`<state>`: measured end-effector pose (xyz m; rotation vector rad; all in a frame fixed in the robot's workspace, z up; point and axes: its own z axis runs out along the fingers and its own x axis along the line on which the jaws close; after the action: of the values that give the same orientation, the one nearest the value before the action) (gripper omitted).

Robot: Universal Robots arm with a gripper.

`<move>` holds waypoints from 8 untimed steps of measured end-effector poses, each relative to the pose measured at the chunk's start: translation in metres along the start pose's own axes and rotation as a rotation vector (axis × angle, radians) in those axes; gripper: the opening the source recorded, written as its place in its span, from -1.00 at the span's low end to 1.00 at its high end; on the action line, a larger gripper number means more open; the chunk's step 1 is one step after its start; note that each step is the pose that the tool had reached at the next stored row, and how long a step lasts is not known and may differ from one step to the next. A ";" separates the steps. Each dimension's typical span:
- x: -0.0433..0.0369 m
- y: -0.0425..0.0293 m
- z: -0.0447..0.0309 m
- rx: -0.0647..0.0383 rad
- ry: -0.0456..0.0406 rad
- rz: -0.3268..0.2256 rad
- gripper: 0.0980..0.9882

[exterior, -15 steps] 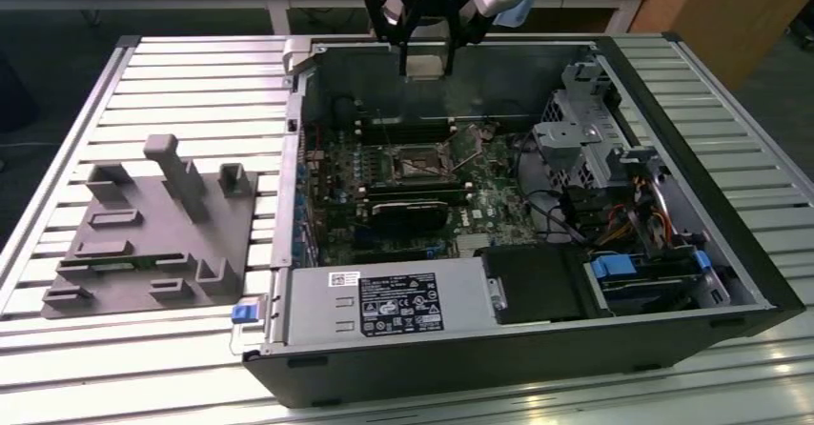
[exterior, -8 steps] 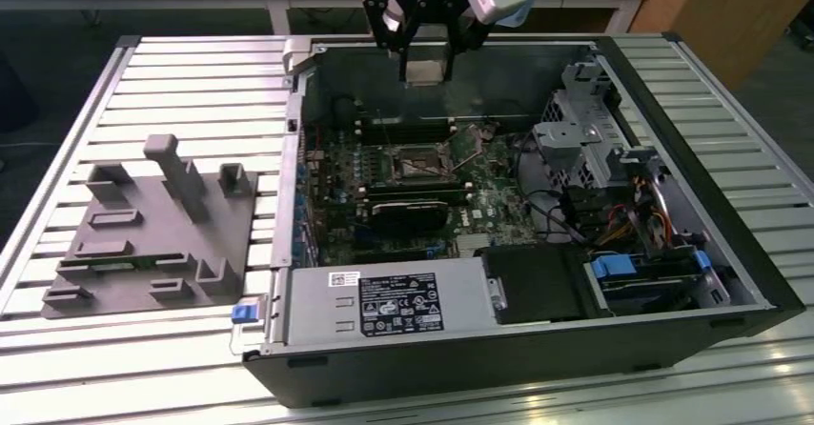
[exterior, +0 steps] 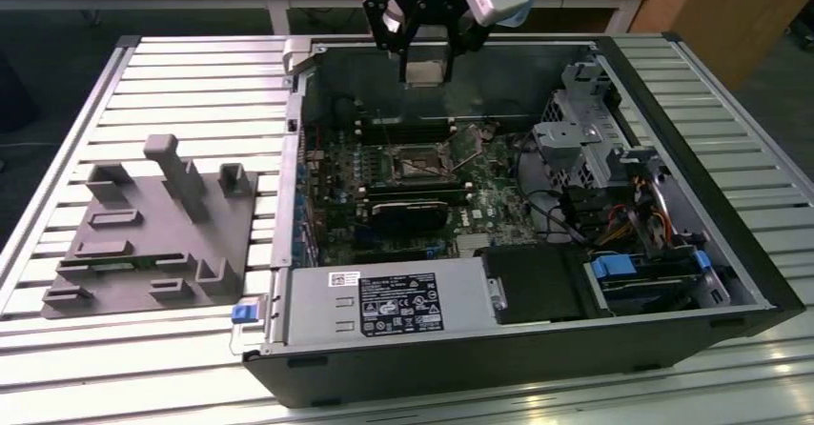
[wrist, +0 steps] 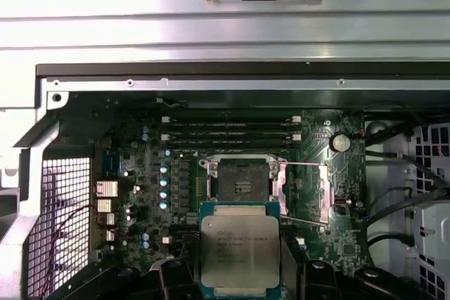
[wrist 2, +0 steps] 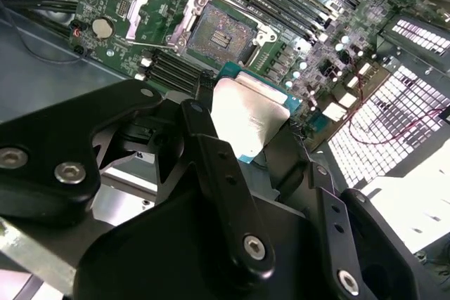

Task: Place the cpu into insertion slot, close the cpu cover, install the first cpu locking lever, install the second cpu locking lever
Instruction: 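Place the cpu into insertion slot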

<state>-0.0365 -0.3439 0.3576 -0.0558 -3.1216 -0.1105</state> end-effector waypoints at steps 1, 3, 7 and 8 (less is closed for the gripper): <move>0.0000 0.0000 0.0002 0.000 -0.0006 0.008 0.00; 0.0000 -0.0001 0.0006 0.000 -0.0022 0.032 0.00; 0.0000 -0.0001 0.0015 -0.002 -0.0067 0.096 0.00; -0.0001 -0.0001 0.0021 -0.002 -0.0082 0.115 0.00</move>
<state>-0.0365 -0.3438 0.3554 -0.2362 -3.1173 -0.1124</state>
